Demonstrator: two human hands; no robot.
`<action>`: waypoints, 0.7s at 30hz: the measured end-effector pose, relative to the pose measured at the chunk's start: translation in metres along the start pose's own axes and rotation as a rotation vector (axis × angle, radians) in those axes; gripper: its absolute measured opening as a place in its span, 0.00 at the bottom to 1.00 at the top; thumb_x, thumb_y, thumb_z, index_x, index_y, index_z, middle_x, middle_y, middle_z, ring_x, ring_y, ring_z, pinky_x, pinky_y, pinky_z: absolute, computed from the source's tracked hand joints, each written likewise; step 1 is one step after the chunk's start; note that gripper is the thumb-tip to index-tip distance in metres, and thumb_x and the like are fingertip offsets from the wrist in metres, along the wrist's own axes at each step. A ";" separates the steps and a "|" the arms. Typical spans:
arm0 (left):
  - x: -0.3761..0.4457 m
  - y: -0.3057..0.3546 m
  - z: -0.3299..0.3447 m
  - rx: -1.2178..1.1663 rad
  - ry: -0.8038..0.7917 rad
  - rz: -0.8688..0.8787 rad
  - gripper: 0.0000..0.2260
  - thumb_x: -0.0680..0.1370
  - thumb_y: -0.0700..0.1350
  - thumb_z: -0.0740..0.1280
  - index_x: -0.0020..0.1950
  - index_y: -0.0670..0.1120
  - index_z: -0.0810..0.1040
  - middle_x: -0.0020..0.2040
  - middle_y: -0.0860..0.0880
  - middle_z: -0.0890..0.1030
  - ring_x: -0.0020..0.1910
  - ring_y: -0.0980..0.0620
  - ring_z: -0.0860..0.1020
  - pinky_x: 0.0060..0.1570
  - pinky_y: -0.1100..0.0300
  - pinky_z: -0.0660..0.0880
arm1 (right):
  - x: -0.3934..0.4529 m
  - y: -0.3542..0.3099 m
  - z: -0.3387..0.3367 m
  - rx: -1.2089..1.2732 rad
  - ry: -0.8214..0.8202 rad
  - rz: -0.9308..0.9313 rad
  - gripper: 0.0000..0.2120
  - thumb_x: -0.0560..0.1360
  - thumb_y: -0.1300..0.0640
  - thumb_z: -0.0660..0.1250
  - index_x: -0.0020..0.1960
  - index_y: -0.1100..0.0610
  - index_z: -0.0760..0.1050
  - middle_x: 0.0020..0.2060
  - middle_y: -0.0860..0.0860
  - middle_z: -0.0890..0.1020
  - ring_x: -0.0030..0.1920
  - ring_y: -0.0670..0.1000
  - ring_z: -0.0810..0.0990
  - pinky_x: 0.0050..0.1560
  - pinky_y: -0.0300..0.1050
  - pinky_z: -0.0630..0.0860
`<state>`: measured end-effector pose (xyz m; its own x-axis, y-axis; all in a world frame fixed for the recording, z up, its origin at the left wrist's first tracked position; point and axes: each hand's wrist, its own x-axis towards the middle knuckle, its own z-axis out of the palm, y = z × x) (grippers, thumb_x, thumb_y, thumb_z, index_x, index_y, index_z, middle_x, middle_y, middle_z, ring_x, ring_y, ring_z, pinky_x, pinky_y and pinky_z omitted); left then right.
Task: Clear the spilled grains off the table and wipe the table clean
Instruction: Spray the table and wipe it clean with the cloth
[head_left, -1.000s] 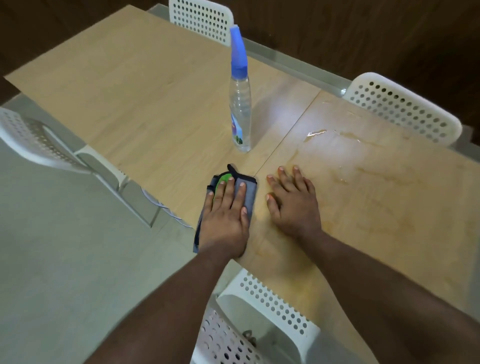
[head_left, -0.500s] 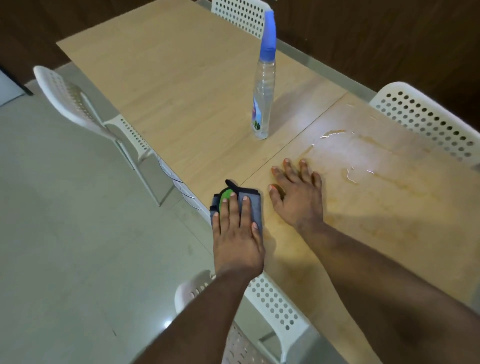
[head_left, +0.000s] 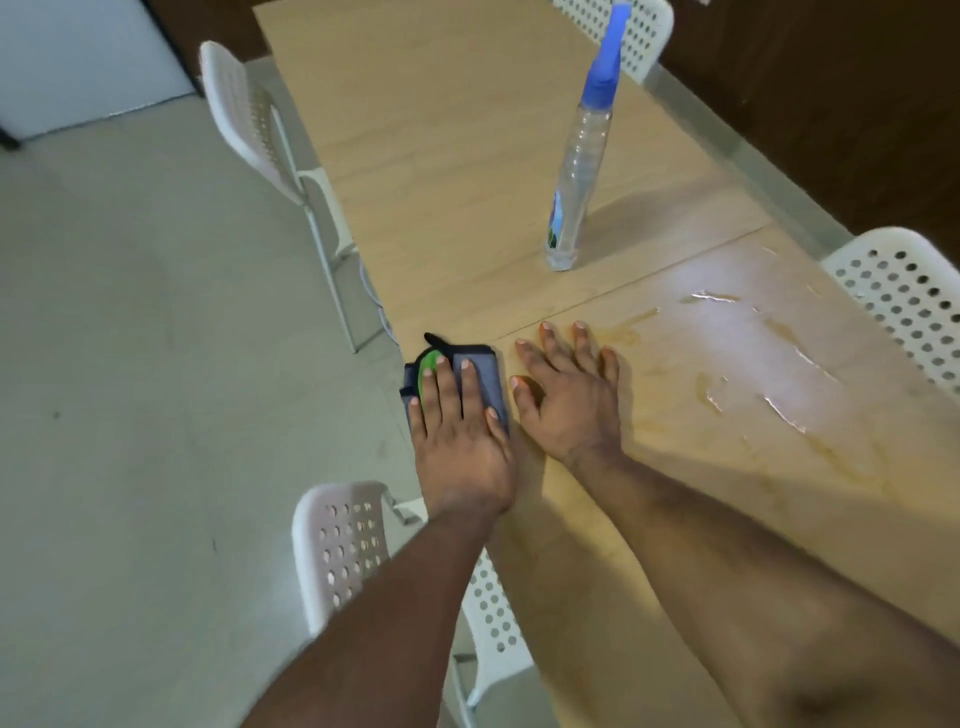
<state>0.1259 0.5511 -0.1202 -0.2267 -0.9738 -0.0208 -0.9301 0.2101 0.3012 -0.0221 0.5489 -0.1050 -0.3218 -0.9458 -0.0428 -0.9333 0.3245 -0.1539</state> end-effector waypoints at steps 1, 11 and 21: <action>-0.021 0.006 0.003 -0.018 0.012 -0.030 0.29 0.86 0.53 0.44 0.87 0.47 0.43 0.87 0.45 0.43 0.85 0.46 0.40 0.83 0.44 0.44 | 0.000 0.001 -0.001 0.004 -0.005 -0.007 0.30 0.82 0.36 0.47 0.82 0.40 0.62 0.85 0.46 0.56 0.85 0.59 0.46 0.81 0.67 0.49; -0.058 0.015 0.009 -0.095 0.036 -0.112 0.28 0.87 0.53 0.44 0.87 0.47 0.47 0.87 0.46 0.44 0.85 0.48 0.40 0.84 0.48 0.47 | -0.002 0.007 0.007 0.046 0.005 -0.071 0.28 0.83 0.38 0.52 0.82 0.40 0.63 0.85 0.48 0.58 0.85 0.62 0.47 0.80 0.71 0.48; 0.034 -0.003 -0.003 -0.086 0.019 -0.129 0.31 0.84 0.55 0.40 0.87 0.44 0.49 0.87 0.42 0.48 0.85 0.43 0.43 0.84 0.50 0.45 | 0.002 0.009 0.011 0.017 0.020 -0.063 0.28 0.83 0.38 0.53 0.82 0.40 0.63 0.85 0.48 0.58 0.85 0.63 0.46 0.79 0.72 0.48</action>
<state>0.1215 0.5176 -0.1188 -0.1009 -0.9938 -0.0462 -0.9226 0.0761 0.3782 -0.0296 0.5500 -0.1174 -0.2662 -0.9638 -0.0126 -0.9489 0.2644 -0.1722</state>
